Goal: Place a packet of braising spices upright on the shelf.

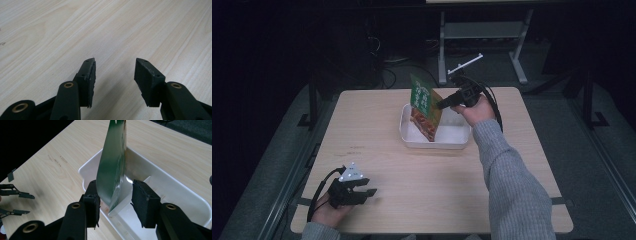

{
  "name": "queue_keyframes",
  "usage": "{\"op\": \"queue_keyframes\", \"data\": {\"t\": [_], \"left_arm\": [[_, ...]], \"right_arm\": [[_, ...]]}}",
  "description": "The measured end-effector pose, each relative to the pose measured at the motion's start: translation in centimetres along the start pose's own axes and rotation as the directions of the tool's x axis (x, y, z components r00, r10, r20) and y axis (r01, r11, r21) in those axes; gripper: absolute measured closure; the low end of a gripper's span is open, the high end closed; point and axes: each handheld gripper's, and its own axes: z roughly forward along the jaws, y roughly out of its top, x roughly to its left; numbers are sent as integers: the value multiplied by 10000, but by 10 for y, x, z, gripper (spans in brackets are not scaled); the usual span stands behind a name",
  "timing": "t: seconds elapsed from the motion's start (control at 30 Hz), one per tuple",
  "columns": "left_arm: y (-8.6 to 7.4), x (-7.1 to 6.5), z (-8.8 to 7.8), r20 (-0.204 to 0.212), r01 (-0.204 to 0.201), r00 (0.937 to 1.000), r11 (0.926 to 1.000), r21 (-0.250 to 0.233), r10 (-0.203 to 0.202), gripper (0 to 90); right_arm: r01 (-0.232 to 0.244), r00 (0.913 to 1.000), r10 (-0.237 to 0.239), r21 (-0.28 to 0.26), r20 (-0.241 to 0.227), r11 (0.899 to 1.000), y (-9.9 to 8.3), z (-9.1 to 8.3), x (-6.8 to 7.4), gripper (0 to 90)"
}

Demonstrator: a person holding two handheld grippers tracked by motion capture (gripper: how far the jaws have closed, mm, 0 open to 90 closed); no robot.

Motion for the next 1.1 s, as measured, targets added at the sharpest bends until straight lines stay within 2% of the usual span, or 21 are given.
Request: {"op": "queue_keyframes", "data": {"t": [0.27, 0.33, 0.37, 0.43, 0.57, 0.63, 0.67, 0.7, 0.77, 0.87, 1.1], "left_arm": [[0, 0, 0, -10, 27, 10000, 10000, 5, -27, 507], [0, 0, 0, -15, 28, 10000, 10000, 1, -28, 507], [0, 0, 0, -18, 30, 10000, 10000, 2, -30, 508], [0, 0, 0, -19, 36, 10000, 10000, 2, -36, 509], [0, 0, 0, -16, 38, 10000, 10000, -17, -38, 509], [0, 0, 0, -15, 60, 10000, 10000, -29, -60, 509], [0, 0, 0, -16, 42, 10000, 10000, -9, -42, 508], [0, 0, 0, -17, 73, 10000, 10000, -31, -73, 508], [0, 0, 0, -20, 49, 10000, 10000, -11, -49, 507], [0, -1, 0, -26, 80, 10000, 10000, -41, -80, 503], [0, 0, 0, -75, 95, 9999, 9999, -107, -95, 493]], "right_arm": [[65, 9999, -67, -141, -143, 9999, -5, -2, 0, 585], [127, 9998, -128, -109, -128, 9999, -6, -1, 1, 661], [193, 9997, -195, -146, -168, 9997, -7, 1, 2, 738], [267, 9995, -270, -166, -153, 9995, -7, 2, 3, 820], [340, 9994, -342, -272, -52, 9990, -8, 3, 4, 859], [272, 9996, -275, -307, -88, 9992, -9, 3, 3, 840], [232, 9996, -239, -382, -177, 9990, -10, 2, 2, 783], [232, 9996, -239, -382, -177, 9990, -10, 2, 2, 783], [120, 9997, -129, -423, -206, 9990, -12, 0, 0, 689], [104, 9996, -117, -518, -256, 9986, -14, -4, -2, 614], [34, 9992, -60, -661, -384, 9978, -22, -12, -6, 564]]}}
